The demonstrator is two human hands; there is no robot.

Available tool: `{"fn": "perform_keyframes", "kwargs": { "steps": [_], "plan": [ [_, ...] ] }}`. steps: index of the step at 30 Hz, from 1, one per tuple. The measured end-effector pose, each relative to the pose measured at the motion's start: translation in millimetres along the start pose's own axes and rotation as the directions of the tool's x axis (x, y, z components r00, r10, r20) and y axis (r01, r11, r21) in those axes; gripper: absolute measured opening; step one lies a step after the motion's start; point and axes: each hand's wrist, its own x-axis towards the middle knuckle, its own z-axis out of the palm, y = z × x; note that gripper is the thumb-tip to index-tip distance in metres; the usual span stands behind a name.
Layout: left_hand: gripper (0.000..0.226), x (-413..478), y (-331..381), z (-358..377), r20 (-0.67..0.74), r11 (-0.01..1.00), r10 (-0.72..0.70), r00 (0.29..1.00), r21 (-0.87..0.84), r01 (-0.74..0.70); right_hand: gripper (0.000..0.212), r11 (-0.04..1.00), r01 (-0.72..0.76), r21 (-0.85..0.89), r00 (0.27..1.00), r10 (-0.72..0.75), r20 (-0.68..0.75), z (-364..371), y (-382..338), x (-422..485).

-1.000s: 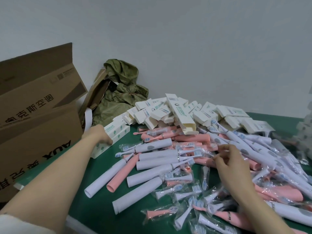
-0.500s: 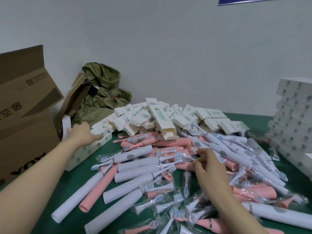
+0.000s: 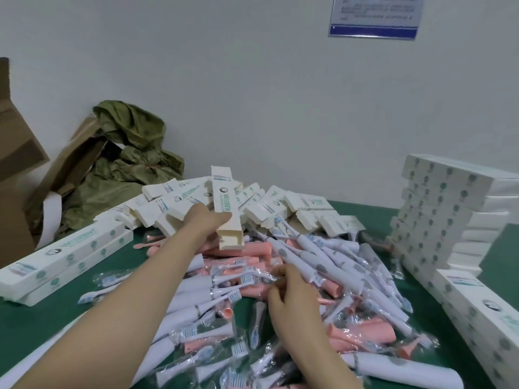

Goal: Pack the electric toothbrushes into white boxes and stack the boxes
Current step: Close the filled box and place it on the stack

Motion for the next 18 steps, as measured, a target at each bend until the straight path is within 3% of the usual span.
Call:
{"fn": "perform_keyframes", "kwargs": {
  "steps": [1, 4, 6, 8, 9, 13, 16, 18],
  "plan": [
    [0.029, -3.3, 2.6, -0.2, -0.004, 0.999, 0.013, 1.0, -0.049, -0.013, 0.018, 1.0, 0.004, -0.001, 1.0, -0.004, -0.001, -2.5, 0.3, 0.7],
    [0.031, -26.7, 15.9, -13.0, -0.16, 0.965, 0.244, 0.956, 0.142, -0.223, 0.016, 0.996, -0.02, 0.088, 1.0, 0.02, 0.003, -11.4, 1.5, 1.1],
    [0.024, -56.7, 28.7, -28.7, -0.095, 0.902, 0.411, 0.907, 0.19, -0.388, 0.018, 0.926, -0.095, 0.366, 0.995, 0.09, 0.033, -20.8, -3.9, 3.6],
    [0.019, -87.5, 40.2, -41.7, 0.075, 0.838, 0.497, 0.864, 0.217, -0.501, 0.039, 0.652, -0.181, 0.736, 0.983, 0.152, 0.108, -33.3, -10.7, 9.8],
    [0.018, -101.7, 44.8, -45.7, 0.156, 0.819, 0.513, 0.844, 0.208, -0.535, 0.048, 0.507, -0.205, 0.837, 0.977, 0.16, 0.142, -39.7, -12.7, 12.6],
    [0.028, -136.2, 52.2, -48.8, 0.483, 0.817, 0.436, 0.76, 0.143, -0.559, 0.032, 0.156, -0.278, 0.948, 0.96, 0.081, 0.268, -53.1, -20.7, 13.1],
    [0.053, -144.3, 44.3, -49.5, 0.524, 0.773, 0.509, 0.683, 0.072, -0.631, 0.035, -0.143, -0.257, 0.956, 0.951, 0.139, 0.276, -53.9, -25.8, 10.6],
    [0.077, -142.8, 32.9, -50.3, 0.492, 0.753, 0.581, 0.648, -0.023, -0.657, 0.035, -0.155, -0.198, 0.968, 0.959, 0.172, 0.224, -54.6, -30.4, 9.7]
  ]
}}
